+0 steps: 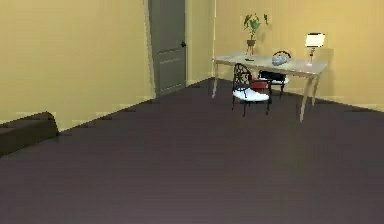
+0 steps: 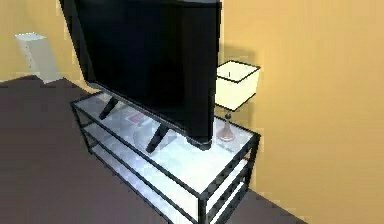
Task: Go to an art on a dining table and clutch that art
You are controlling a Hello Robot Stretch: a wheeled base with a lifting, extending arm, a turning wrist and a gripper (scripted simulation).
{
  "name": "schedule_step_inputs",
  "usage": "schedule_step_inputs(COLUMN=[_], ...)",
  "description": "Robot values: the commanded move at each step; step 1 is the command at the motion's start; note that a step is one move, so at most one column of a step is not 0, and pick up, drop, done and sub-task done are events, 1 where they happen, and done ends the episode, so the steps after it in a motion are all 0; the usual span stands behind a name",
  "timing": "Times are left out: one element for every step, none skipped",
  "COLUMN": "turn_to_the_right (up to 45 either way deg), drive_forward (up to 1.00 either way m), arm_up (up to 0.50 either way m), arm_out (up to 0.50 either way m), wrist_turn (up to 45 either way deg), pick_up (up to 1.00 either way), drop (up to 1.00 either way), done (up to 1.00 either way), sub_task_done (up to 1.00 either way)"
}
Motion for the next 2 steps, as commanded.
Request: schedule_step_inputs(turn_to_the_right=[42.0,0.0], drive_forward=[0.00,1.00], arm_up=[0.00,0.00], arm_out=[0.00,0.00], wrist_turn=[0.0,0.0], pick_up=[0.00,0.00], drop=[0.00,0.00], done=[0.00,0.00], sub_task_done=[0.00,0.00])
